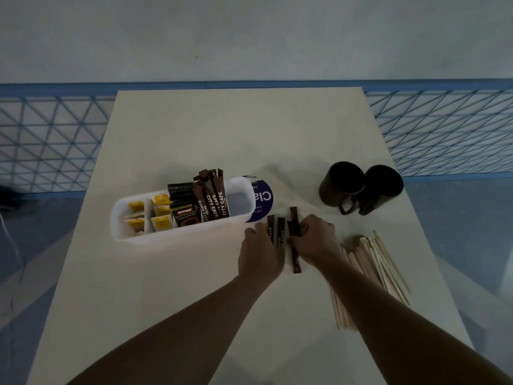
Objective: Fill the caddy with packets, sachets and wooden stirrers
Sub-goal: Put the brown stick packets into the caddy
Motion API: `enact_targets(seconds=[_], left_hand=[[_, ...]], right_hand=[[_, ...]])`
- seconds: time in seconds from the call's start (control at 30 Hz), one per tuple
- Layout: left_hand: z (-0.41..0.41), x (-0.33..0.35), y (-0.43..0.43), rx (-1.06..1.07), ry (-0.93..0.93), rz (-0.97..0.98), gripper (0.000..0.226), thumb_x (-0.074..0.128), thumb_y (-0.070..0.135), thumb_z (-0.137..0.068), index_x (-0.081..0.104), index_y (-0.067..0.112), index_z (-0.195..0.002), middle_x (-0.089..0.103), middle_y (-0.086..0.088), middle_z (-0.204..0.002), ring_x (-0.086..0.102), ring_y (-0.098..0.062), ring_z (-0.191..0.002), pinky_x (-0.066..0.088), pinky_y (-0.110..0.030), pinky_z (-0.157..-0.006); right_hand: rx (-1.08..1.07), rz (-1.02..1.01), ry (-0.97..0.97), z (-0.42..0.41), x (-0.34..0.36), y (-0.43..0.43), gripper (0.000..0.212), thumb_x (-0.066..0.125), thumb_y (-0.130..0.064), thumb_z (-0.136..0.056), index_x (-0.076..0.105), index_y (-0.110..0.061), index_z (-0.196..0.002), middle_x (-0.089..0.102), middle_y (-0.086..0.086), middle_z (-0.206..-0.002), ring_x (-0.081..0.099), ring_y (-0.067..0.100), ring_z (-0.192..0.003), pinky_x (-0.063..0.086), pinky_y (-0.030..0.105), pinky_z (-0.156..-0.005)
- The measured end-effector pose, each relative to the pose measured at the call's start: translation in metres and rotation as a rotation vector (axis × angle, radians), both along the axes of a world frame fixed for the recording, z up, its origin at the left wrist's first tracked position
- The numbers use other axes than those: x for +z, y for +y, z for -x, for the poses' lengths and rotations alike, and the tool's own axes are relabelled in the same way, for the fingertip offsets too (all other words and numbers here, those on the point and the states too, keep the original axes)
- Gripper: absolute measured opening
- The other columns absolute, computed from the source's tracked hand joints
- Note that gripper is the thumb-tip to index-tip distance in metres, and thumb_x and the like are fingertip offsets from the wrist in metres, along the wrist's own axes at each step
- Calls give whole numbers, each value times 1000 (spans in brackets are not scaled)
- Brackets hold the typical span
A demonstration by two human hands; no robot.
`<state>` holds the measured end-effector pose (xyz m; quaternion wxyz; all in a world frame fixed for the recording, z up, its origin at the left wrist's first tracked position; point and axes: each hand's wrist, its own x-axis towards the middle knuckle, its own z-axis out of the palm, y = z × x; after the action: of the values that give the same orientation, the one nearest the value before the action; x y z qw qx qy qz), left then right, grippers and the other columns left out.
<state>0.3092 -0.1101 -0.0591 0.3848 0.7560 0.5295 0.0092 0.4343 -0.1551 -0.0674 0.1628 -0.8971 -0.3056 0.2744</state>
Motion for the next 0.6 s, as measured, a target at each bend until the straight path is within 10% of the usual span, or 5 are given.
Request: enact_targets(seconds=[0.6], left_hand=[[-4, -3, 7, -53, 74, -75, 22, 58, 6, -89, 53, 8, -110, 61, -10, -110, 59, -27, -104, 45, -31, -82]], right_hand=[[-26, 81, 154, -1, -5, -8, 27, 77, -31, -84, 64, -13, -99, 68, 5, -84, 70, 18, -76, 62, 37, -74]])
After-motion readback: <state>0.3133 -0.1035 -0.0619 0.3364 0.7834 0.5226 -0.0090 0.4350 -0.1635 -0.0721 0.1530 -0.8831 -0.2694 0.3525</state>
